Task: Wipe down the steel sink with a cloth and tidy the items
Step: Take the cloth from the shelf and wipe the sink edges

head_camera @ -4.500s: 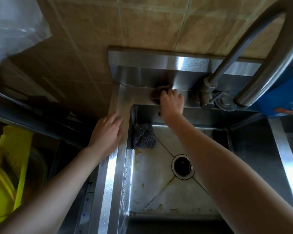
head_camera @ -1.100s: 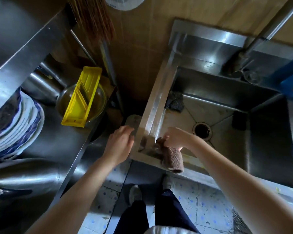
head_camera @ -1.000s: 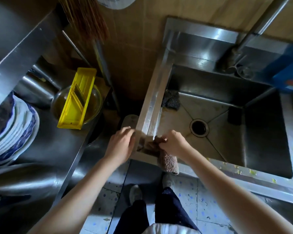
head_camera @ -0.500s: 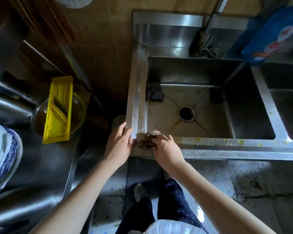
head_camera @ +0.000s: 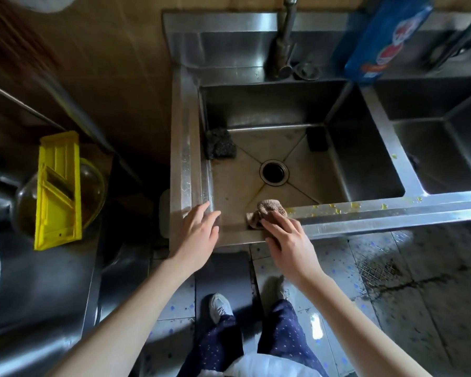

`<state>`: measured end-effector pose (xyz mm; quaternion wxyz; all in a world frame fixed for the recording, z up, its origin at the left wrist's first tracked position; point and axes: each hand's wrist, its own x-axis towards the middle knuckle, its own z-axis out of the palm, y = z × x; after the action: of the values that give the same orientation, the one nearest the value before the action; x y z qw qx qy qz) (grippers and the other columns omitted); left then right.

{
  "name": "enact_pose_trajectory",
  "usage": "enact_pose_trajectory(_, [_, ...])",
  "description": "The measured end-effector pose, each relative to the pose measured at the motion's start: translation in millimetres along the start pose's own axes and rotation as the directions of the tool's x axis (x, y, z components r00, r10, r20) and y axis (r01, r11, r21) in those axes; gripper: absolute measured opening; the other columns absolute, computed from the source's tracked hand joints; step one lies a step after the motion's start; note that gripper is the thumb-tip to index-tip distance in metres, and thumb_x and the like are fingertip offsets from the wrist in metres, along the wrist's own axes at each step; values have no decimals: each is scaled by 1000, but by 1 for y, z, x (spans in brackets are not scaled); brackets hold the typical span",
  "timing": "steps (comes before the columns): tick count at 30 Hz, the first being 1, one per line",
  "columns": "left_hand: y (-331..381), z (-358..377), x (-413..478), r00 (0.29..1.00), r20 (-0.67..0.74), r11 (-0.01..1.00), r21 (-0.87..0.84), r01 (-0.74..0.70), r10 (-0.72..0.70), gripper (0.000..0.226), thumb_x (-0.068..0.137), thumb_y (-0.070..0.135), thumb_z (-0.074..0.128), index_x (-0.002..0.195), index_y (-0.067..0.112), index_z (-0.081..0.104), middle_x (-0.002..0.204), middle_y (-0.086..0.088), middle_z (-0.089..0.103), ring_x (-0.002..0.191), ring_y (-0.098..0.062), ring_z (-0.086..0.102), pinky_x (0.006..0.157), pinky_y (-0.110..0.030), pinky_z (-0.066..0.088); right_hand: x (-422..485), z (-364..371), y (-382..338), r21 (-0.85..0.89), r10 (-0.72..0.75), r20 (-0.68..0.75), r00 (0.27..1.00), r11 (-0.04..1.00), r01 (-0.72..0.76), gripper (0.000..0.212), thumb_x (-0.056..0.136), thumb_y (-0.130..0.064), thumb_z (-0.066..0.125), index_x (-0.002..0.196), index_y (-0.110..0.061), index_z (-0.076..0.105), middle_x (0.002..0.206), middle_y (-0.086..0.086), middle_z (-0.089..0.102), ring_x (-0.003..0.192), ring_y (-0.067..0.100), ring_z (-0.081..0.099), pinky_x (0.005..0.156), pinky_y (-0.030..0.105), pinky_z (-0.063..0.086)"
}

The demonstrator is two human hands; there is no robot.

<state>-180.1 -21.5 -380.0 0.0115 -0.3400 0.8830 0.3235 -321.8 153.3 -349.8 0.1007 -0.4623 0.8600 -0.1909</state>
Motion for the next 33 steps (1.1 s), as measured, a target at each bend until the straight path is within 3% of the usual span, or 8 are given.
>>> enact_pose_trajectory(7, [7,1,3,999,-37,999,35,25,-24,35,96,22,44,131,21,49,152,-3,26,139,-23,28,110,-41,31,12,12,-19,-71,-146,49,988,986,149,46,72,-8,74,116,-19,67,126,7,63,97,29,63,77,37,56])
enact_pose_trajectory(11, [22,5,0,998,-39,999,29,44,-43,35,96,21,45,130,19,49,152,-3,27,138,-22,28,109,-39,30,17,7,-12,-136,-180,32,983,974,183,40,67,-11,78,106,-20,71,117,3,68,103,27,64,85,36,52])
enact_pose_trajectory(15, [39,16,3,998,28,998,-22,62,-61,38,96,22,45,134,16,45,152,-4,25,138,-25,27,112,-40,25,17,-7,20,-122,-79,-12,997,990,76,37,66,-6,76,101,-18,73,112,3,70,102,29,64,82,38,53])
enact_pose_trajectory(21, [55,35,9,998,26,992,111,61,-64,42,94,33,45,134,20,44,145,-3,37,131,-27,36,112,-48,24,13,-44,95,-154,131,-29,991,979,-134,25,83,-10,66,106,-18,72,118,4,68,102,30,62,84,41,50])
enact_pose_trajectory(25, [59,38,9,996,-36,977,195,82,-77,44,93,37,45,136,23,43,145,0,38,132,-25,35,113,-47,12,11,-60,128,-104,223,-10,975,969,-222,26,89,-13,59,112,-21,69,125,-1,64,100,29,57,67,34,51])
enact_pose_trajectory(29, [59,30,6,993,-46,976,182,116,-110,46,93,36,46,137,22,41,146,0,37,131,-26,37,113,-51,21,11,-52,116,-65,208,23,978,976,-206,30,89,-12,57,116,-22,68,130,-1,61,106,27,56,68,33,53])
enact_pose_trajectory(33, [53,19,-2,992,-89,967,227,111,-93,44,93,33,48,135,20,44,144,0,40,127,-27,41,112,-47,22,16,-33,71,-43,92,58,994,995,-90,30,88,-13,58,115,-21,68,128,0,61,108,26,57,67,35,56])
